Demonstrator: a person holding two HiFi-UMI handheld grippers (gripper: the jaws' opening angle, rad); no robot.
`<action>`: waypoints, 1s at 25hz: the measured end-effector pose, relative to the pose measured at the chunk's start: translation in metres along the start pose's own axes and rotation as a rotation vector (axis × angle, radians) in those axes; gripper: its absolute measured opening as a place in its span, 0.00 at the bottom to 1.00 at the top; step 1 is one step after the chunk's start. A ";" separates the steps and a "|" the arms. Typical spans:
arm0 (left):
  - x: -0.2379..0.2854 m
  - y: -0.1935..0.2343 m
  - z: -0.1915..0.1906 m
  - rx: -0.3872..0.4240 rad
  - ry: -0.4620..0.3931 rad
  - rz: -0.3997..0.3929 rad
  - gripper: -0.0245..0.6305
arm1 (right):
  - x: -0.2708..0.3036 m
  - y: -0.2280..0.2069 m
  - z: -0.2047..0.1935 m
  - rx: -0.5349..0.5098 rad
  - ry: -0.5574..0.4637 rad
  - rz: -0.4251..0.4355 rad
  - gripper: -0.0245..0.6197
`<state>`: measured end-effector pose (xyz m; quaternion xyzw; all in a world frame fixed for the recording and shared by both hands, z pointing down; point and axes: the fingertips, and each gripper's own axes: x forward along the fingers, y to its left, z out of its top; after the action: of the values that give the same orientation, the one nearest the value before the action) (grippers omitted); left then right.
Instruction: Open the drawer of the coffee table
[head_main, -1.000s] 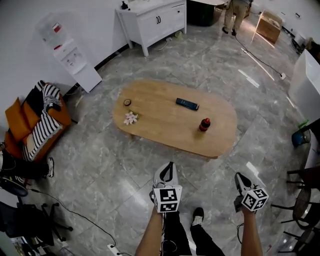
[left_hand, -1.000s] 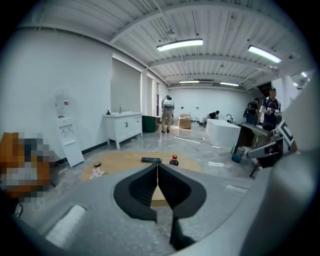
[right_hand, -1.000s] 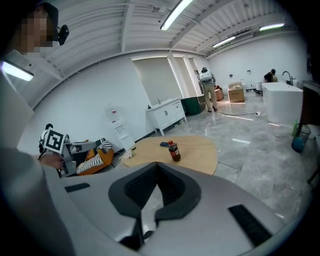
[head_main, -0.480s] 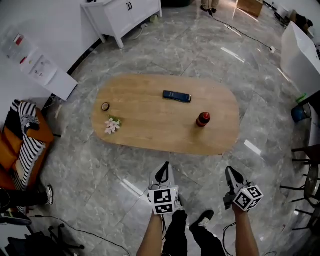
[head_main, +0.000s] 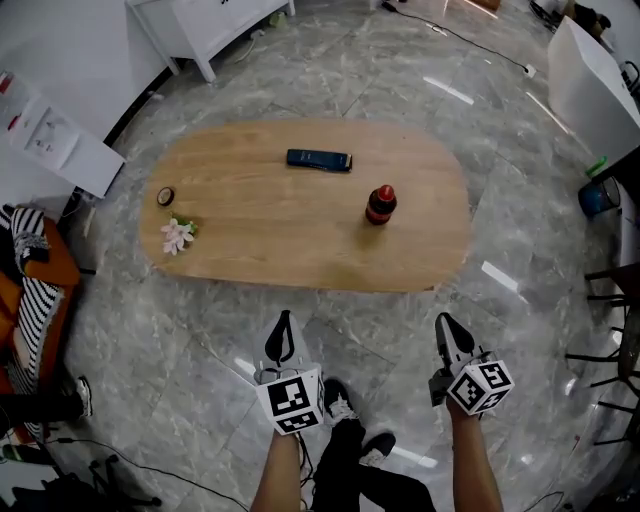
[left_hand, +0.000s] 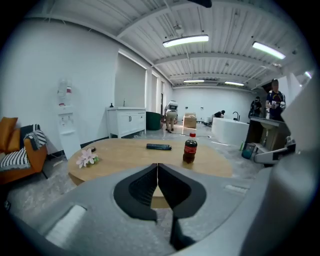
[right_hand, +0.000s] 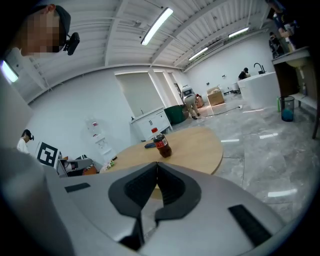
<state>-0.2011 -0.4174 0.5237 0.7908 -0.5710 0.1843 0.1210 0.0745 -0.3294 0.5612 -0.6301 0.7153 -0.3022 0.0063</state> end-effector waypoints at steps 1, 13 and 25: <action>0.005 -0.003 -0.007 0.018 -0.011 -0.012 0.06 | 0.002 -0.007 -0.007 -0.012 -0.015 -0.005 0.06; 0.087 0.011 -0.140 0.013 -0.098 -0.012 0.06 | 0.065 -0.094 -0.092 -0.219 -0.189 -0.052 0.06; 0.142 0.064 -0.226 -0.004 -0.193 -0.002 0.06 | 0.104 -0.141 -0.141 -0.370 -0.368 -0.036 0.07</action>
<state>-0.2568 -0.4687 0.7871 0.8051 -0.5797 0.1058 0.0672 0.1244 -0.3667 0.7770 -0.6774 0.7339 -0.0467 0.0154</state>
